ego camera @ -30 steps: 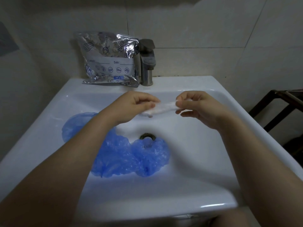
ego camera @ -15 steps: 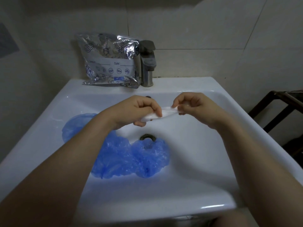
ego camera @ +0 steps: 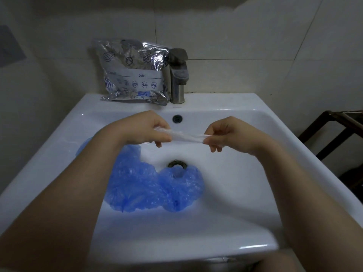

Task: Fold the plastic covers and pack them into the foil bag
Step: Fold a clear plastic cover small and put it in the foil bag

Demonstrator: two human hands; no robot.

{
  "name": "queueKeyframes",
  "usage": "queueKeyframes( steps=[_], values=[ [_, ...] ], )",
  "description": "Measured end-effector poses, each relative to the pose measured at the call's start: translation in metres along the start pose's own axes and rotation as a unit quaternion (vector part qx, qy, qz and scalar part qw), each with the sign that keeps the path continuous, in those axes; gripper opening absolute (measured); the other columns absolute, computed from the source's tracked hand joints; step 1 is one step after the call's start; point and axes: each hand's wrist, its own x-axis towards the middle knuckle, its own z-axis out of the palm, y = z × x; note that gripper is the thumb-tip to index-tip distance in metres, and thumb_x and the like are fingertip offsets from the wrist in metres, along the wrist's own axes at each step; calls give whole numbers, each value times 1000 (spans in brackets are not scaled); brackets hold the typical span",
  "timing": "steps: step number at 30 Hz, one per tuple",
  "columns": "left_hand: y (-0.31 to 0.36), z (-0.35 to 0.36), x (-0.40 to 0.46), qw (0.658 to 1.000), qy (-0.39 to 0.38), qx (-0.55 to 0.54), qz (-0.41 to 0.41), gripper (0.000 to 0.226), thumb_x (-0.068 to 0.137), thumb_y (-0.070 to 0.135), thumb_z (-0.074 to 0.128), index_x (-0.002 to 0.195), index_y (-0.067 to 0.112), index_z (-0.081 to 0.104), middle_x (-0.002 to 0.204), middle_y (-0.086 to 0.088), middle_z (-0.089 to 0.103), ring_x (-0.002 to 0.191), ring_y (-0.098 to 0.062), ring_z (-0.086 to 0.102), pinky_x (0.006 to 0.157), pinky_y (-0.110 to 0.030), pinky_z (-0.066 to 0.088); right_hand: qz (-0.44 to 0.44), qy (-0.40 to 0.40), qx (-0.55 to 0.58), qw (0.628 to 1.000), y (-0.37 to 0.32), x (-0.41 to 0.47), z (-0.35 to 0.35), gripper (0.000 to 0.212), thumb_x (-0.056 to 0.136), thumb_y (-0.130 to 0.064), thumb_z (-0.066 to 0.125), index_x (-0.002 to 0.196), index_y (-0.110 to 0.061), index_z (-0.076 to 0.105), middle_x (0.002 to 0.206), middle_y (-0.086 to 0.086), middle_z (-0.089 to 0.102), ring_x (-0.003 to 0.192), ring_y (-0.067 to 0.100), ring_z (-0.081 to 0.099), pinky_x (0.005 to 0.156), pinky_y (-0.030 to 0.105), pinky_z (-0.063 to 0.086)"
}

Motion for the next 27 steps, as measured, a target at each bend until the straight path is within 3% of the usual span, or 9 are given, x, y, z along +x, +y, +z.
queueKeyframes(
  steps=[4,8,12,15,17,19,21,23,27],
  values=[
    [6,-2,-2,999,-35,39,8,16,86,31,65,70,30,64,64,9,67,59,-2,53,58,-20,40,24,15,38,999,6,1,1,13,90,-10,59,79,-5,64,59,-2,62,55,10,54,60,24,45],
    [12,-3,-3,999,-37,19,22,22,85,24,66,65,17,60,45,11,55,44,-3,46,48,-12,37,32,24,85,996,10,5,6,24,94,-6,49,73,-15,57,57,2,48,53,14,41,53,24,35],
    [0,3,4,992,102,-70,24,7,84,22,68,88,16,68,57,5,53,47,-6,44,52,-20,39,23,47,122,991,5,4,9,22,97,-7,43,80,-15,55,61,0,41,51,7,37,55,21,38],
    [-2,10,9,950,210,-229,12,35,86,14,65,119,18,58,75,2,61,53,-2,55,59,-17,46,-3,108,126,986,-1,7,22,21,98,-11,42,80,-17,50,59,-3,45,50,5,39,60,25,43],
    [5,8,12,886,260,-385,-3,41,88,15,61,127,18,48,93,2,63,71,-5,63,68,-20,49,-21,150,171,974,-6,9,30,22,98,-11,41,79,-18,48,55,-6,48,50,8,41,60,27,44],
    [16,8,14,846,256,-467,-39,27,91,22,59,116,20,51,102,-1,62,88,-12,61,78,-27,49,-34,187,211,959,-10,11,31,22,99,-12,41,79,-18,48,54,-8,50,50,7,43,59,27,43],
    [30,19,12,869,178,-455,-81,14,91,33,56,98,21,56,108,-2,63,99,-15,60,88,-34,47,-39,217,233,947,-12,12,30,20,99,-13,41,81,-17,48,55,-6,51,49,5,44,57,23,42],
    [43,37,11,882,97,-452,-90,22,92,41,52,96,20,60,109,-1,66,103,-15,62,91,-34,47,-37,216,242,945,-13,12,32,18,99,-13,41,83,-15,49,58,-4,51,49,4,45,54,20,41],
    [58,55,11,875,140,-458,-73,20,96,33,48,86,22,62,92,1,69,88,-9,66,90,-30,48,0,162,190,968,-13,14,42,19,98,-19,44,87,-6,53,63,1,56,54,6,49,54,21,43]
  ],
)
